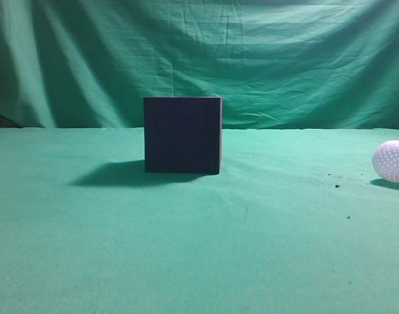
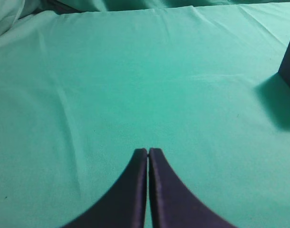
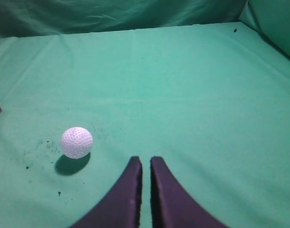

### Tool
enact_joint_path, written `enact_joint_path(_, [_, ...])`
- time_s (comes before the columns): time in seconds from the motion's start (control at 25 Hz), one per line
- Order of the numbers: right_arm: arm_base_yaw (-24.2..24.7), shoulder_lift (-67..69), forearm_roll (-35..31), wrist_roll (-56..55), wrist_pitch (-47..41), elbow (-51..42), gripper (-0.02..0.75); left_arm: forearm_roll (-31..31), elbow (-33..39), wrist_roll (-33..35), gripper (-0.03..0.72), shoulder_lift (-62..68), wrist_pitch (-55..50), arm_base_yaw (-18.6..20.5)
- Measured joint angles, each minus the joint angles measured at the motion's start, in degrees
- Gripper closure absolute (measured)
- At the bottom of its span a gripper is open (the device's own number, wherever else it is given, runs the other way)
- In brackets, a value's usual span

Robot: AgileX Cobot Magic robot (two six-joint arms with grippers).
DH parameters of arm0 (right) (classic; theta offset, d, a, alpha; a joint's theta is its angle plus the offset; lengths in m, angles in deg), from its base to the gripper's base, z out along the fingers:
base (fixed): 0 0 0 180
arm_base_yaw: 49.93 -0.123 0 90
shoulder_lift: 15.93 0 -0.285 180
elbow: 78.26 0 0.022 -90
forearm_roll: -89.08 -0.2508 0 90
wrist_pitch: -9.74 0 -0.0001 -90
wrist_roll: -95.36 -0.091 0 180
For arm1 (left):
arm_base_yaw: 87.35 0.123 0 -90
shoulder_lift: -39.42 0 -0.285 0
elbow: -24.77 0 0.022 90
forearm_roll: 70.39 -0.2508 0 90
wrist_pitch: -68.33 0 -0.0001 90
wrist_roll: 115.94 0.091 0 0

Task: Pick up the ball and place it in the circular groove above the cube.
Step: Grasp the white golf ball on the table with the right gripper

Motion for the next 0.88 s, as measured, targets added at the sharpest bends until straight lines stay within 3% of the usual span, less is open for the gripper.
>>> enact_joint_path(0.76, [0.00,0.00,0.37,0.33,0.12,0.00,0.689,0.00,0.00,0.00,0.688,0.00,0.00,0.00])
enact_joint_path(0.88, [0.00,0.00,1.57,1.25,4.19,-0.13,0.689,0.00,0.00,0.00,0.688,0.00,0.00,0.00])
